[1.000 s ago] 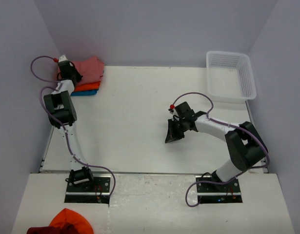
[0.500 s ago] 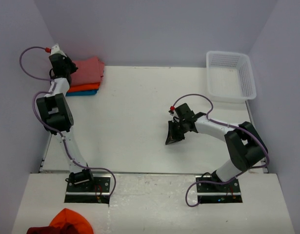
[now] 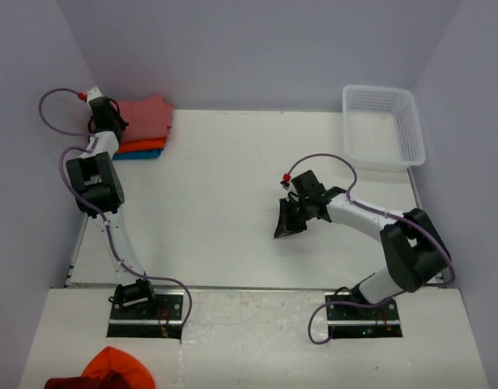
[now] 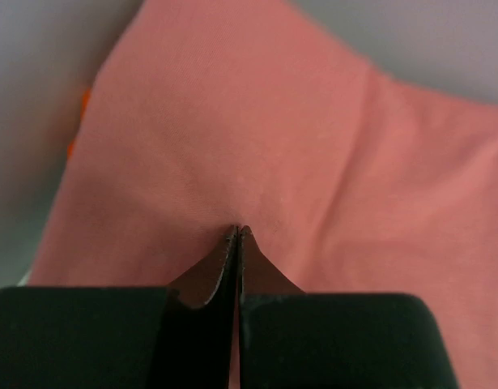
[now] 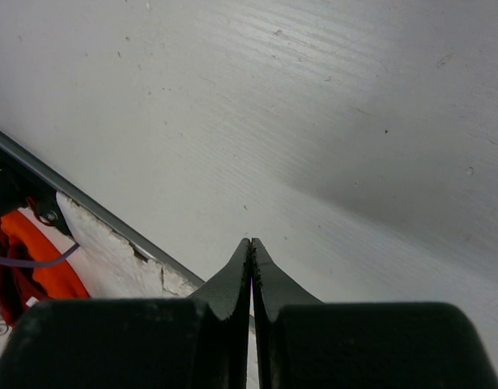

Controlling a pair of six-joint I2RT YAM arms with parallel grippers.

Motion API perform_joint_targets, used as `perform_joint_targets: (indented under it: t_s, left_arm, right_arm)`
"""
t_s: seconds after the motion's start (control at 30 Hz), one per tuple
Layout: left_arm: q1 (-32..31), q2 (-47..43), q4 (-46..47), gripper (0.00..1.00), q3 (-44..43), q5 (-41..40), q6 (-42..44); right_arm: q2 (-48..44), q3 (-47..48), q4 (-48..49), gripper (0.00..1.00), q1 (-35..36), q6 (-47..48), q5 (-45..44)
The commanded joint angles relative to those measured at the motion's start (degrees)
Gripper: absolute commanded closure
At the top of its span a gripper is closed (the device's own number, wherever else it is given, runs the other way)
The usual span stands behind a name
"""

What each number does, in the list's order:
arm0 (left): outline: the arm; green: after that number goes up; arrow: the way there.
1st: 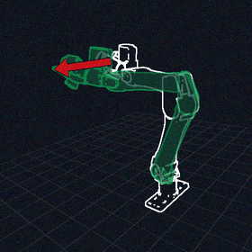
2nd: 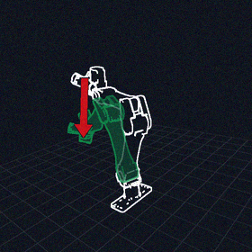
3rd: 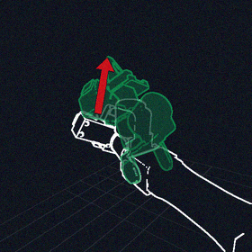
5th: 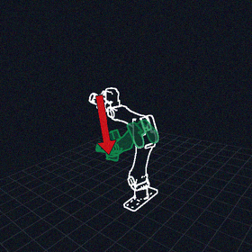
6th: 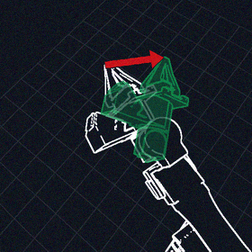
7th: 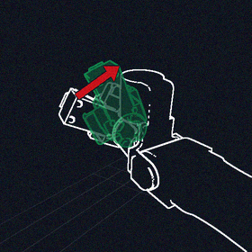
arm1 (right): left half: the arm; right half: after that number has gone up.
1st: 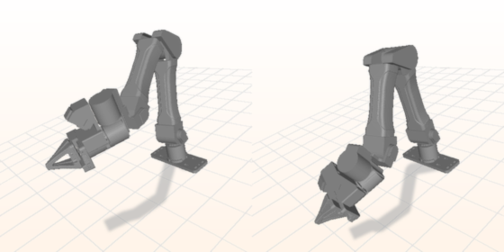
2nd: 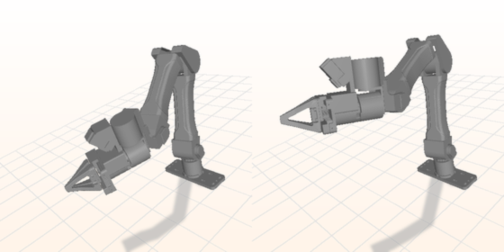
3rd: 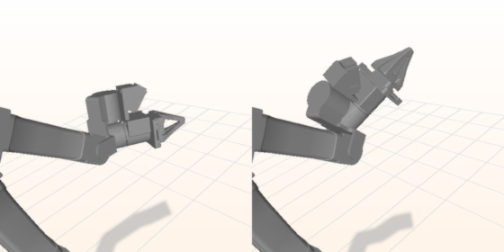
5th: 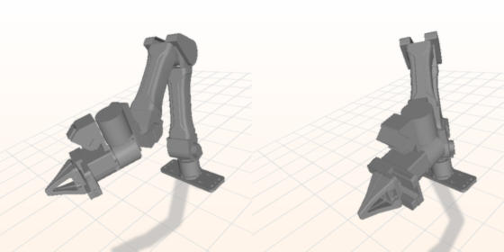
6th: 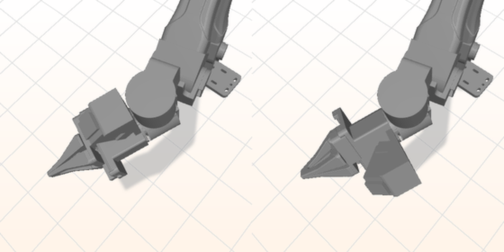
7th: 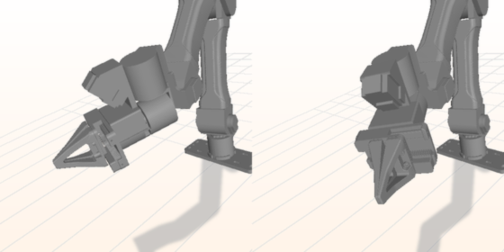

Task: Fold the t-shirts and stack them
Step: Put the neatly folded tshirt into the corner of the board with the left arm

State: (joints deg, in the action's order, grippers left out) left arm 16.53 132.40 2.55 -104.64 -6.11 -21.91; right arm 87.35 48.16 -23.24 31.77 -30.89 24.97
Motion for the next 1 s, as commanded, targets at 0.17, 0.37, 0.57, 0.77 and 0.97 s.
perform_joint_targets:
  t_s: [0.17, 0.37, 0.57, 0.77, 0.97]
  left_arm:
    - [1.8, 5.9, -5.4, 1.0, -5.8, 2.0, -1.8]
    - [1.7, -2.0, 2.9, 1.0, 1.1, 5.8, -2.5]
    - [0.6, -11.2, 5.1, 1.0, 2.2, 14.2, -4.7]
    - [-3.8, -24.1, 4.1, 0.85, 2.6, 18.0, -3.5]
    - [-9.5, -40.0, 3.8, 0.23, 11.9, 21.8, -4.6]
  right_arm:
    - [-0.5, -0.1, 0.0, 1.0, 0.3, -0.4, -0.4]
    - [-3.9, 0.1, 0.4, 1.0, 0.7, 0.8, -1.9]
    - [-13.1, 1.2, -0.7, 0.78, 0.8, 2.9, -4.3]
    - [-25.4, 0.9, -0.7, 0.65, 1.3, 4.1, -5.2]
    - [-33.5, 0.8, 0.6, 0.31, 1.6, 4.5, -6.5]
